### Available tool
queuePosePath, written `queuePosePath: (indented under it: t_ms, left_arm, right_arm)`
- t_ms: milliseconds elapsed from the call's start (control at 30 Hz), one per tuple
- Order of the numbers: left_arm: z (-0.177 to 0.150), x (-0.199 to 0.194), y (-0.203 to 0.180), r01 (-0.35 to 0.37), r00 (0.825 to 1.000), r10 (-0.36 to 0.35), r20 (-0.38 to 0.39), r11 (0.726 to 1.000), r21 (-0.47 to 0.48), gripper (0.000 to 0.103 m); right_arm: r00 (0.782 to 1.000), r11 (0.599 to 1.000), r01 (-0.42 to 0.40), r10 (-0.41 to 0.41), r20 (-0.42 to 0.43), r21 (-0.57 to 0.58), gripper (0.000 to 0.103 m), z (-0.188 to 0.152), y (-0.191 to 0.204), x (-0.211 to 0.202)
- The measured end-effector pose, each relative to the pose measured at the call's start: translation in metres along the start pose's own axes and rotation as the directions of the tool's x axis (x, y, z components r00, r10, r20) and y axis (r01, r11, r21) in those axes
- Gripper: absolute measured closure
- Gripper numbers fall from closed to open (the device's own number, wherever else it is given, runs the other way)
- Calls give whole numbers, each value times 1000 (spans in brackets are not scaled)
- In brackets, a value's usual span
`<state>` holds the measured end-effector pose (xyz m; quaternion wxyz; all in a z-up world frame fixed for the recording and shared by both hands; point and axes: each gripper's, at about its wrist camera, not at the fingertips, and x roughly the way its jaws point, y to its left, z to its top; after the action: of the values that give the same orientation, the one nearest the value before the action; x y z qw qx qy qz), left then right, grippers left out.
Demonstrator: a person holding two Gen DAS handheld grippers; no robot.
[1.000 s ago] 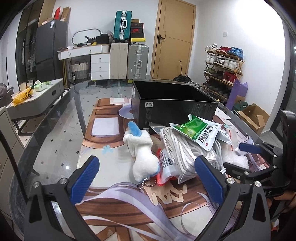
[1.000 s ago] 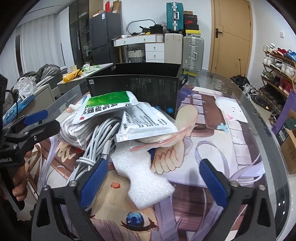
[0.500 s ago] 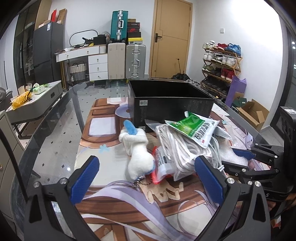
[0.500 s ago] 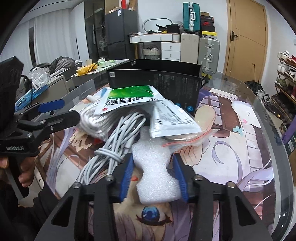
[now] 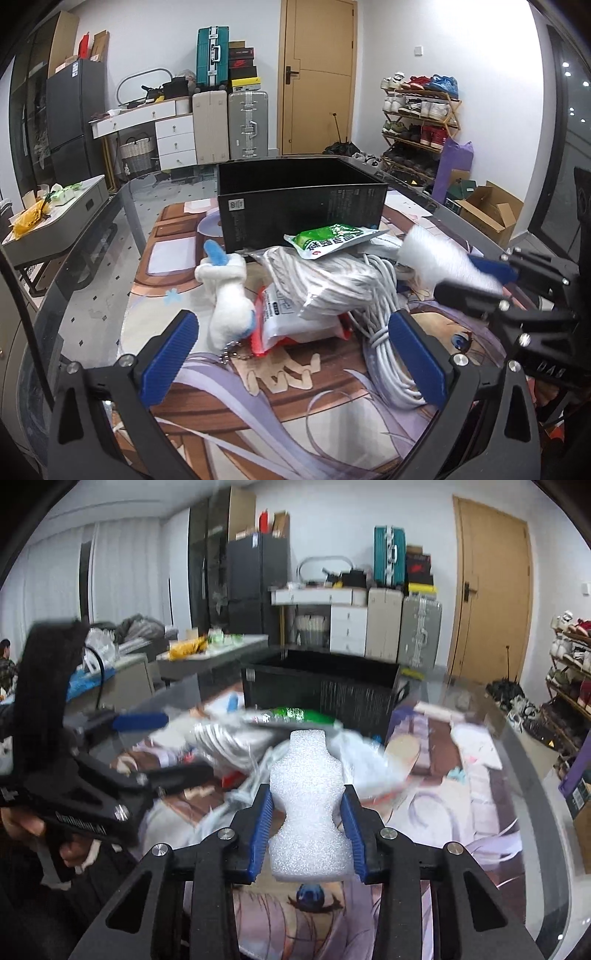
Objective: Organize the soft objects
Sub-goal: 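Grasp the white foam piece with the right gripper and lift it, then grasp the coiled white cable with the left gripper while the right gripper holds the foam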
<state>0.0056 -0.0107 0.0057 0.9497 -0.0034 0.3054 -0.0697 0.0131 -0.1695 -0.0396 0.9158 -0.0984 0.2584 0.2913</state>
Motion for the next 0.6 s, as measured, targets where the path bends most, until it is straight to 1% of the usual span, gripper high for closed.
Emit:
queuePosePath:
  t_ms: [100, 267, 300, 400, 600]
  left_arm:
    - [-1, 1, -4, 4, 1000, -4, -5, 1000, 6, 0]
    - [-3, 0, -15, 31, 999, -30, -10, 999, 31, 0]
    - [-3, 0, -17, 43, 999, -42, -12, 998, 38, 0]
    - [-6, 1, -25, 112, 994, -110, -27, 993, 48, 0]
    - [-11, -1, -39, 151, 988, -149, -32, 987, 64, 1]
  right_arm:
    - [1000, 1000, 22, -22, 20, 10, 66, 2, -2, -4]
    - [998, 997, 53, -55, 35, 50, 66, 3, -13, -7]
    - [998, 997, 57, -59, 35, 55, 66, 3, -14, -7]
    - [997, 996, 66, -68, 27, 62, 66, 1, -18, -7]
    - [997, 994, 80, -81, 14, 74, 66, -5, -21, -11]
